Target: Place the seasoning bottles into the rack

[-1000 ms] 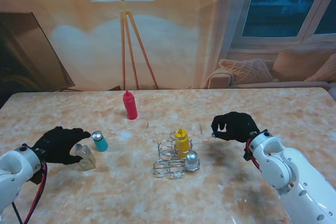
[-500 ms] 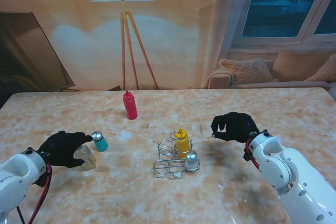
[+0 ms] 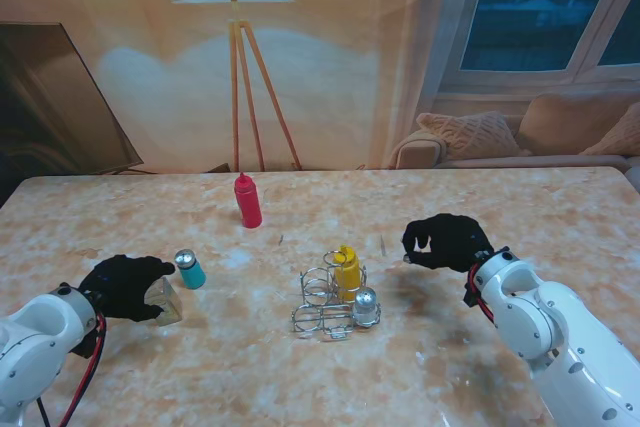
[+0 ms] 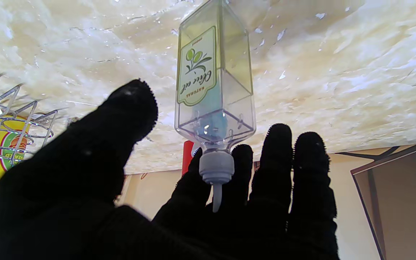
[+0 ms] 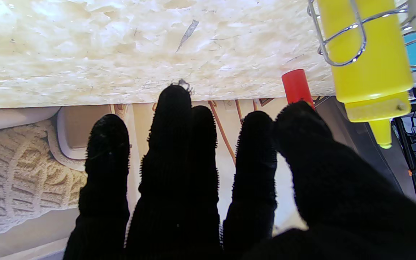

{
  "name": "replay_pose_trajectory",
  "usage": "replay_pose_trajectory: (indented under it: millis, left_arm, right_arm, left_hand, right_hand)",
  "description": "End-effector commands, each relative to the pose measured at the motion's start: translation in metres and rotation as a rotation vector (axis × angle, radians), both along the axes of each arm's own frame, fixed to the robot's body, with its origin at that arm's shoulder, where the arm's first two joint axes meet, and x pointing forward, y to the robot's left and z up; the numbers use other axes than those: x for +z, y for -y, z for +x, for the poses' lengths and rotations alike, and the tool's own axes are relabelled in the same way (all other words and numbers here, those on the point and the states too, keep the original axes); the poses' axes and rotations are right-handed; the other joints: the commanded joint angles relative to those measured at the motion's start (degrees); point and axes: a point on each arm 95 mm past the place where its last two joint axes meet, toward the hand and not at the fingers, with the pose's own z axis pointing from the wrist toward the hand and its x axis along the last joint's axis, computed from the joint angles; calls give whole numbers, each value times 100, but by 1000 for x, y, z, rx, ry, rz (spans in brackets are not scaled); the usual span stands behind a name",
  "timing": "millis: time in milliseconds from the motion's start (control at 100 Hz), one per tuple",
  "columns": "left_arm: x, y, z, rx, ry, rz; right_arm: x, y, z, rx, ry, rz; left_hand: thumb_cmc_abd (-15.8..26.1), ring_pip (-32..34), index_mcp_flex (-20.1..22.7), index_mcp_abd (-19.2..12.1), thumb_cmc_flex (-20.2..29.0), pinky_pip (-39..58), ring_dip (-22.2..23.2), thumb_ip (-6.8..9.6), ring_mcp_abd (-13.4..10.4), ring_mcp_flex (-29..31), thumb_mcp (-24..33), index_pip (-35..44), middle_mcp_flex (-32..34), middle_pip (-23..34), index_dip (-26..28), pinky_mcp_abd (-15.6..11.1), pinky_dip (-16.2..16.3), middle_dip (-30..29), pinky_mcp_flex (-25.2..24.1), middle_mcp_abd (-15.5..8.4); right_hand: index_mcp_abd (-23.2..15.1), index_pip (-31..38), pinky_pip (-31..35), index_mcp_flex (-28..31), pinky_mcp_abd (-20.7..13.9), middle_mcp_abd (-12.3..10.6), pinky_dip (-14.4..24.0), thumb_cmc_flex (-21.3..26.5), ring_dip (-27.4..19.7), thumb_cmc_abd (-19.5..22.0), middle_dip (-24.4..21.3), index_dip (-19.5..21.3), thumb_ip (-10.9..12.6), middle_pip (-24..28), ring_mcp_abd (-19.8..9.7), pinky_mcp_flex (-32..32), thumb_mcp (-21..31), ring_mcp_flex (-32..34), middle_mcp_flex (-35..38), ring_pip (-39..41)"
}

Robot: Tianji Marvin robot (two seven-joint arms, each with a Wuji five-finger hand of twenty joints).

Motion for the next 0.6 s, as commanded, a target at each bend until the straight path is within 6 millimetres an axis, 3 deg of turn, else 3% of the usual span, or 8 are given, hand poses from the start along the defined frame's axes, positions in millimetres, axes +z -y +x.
replay_pose_trajectory:
  millis: [0,590]
  left_arm:
    - [-4,0,-2,8,-15,12]
    - [-7,4,2,33,-18,27]
  right_arm:
    - [-5,-2,-3,7,-19,-7]
    - [-5,-3,-3,8,-19,-9]
  left_hand:
    - [-49,118,74,239,-204,85,165,-116,-34,101,146,-32,155,92,98,-75,134,92,28,168]
    - [-75,466,462,218,-48,516,530,-96,-169,674,169,185,651,517,294,-113,359,397,444,140]
  right_hand:
    - [-82,66,52,-10,64,-74,-39,57,53,-99,204,-13,72,65,-61,-21,108,-35,65,74]
    - [-109,70,58,-15,59,-71,-37,35,53,-151,200,-14,49,60,-77,-12,176,-29,64,70]
